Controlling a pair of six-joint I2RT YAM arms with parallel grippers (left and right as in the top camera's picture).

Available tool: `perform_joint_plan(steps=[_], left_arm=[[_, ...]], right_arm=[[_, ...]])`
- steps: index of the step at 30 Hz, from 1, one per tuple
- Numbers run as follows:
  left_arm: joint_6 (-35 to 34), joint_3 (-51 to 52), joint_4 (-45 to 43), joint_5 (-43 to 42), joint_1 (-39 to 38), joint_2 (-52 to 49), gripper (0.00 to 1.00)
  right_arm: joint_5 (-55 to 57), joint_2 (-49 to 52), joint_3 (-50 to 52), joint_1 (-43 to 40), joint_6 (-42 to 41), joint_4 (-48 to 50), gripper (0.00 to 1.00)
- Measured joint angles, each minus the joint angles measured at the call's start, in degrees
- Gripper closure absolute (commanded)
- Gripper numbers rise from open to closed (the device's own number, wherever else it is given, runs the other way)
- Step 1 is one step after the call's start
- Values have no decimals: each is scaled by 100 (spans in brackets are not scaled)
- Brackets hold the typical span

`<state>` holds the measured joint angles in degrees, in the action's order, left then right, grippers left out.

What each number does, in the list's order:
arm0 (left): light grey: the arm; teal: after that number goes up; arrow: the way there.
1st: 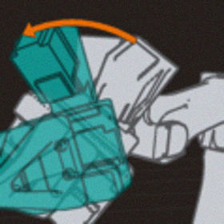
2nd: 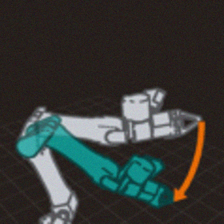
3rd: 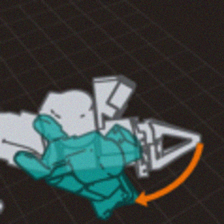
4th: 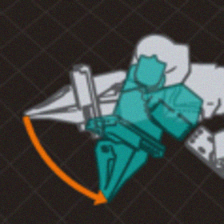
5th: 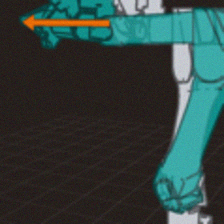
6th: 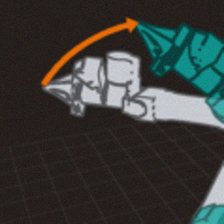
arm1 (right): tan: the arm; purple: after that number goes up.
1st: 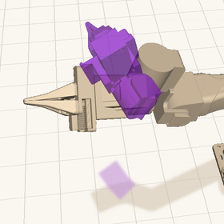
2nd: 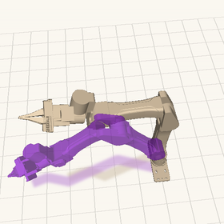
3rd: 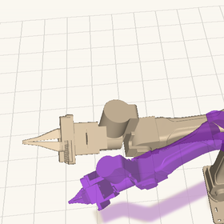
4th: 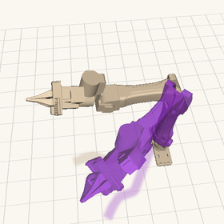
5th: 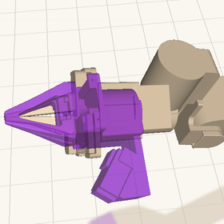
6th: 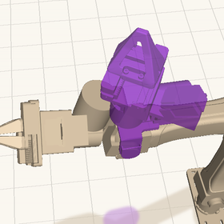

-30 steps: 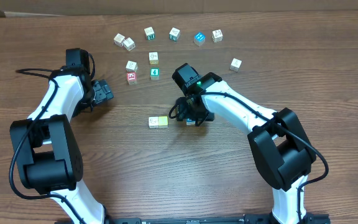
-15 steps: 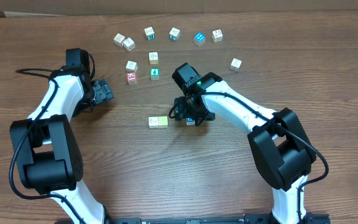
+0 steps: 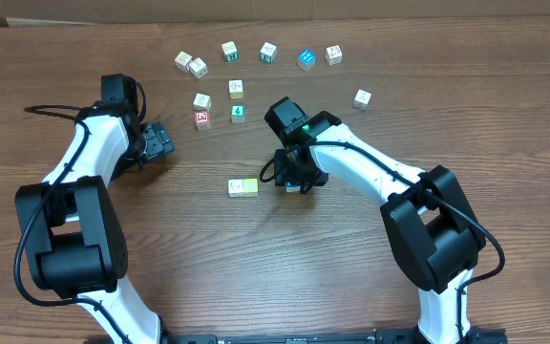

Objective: Form a horizontal line

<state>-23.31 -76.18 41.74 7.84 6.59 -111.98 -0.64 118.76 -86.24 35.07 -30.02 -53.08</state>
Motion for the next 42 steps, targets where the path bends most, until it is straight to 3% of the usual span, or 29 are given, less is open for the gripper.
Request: perform_joint_plan(steps=[5,8,15,21,42], left_arm=[[0,-2,0,0,0,0,0],[0,-2,-2,0,0,0,1],[0,0,0,-2,0,0,0],[0,-2,0,-2,0,0,0],[0,-2,-2,0,0,0,0]], right_arm=[[0,0,0,2,-4,-4,50],[0,0,0,2,4,-2,58],[-2,0,0,2,2,-7,60],[-164,0,0,2,-15,96,72],[-356,0,0,70,-214,297,72]])
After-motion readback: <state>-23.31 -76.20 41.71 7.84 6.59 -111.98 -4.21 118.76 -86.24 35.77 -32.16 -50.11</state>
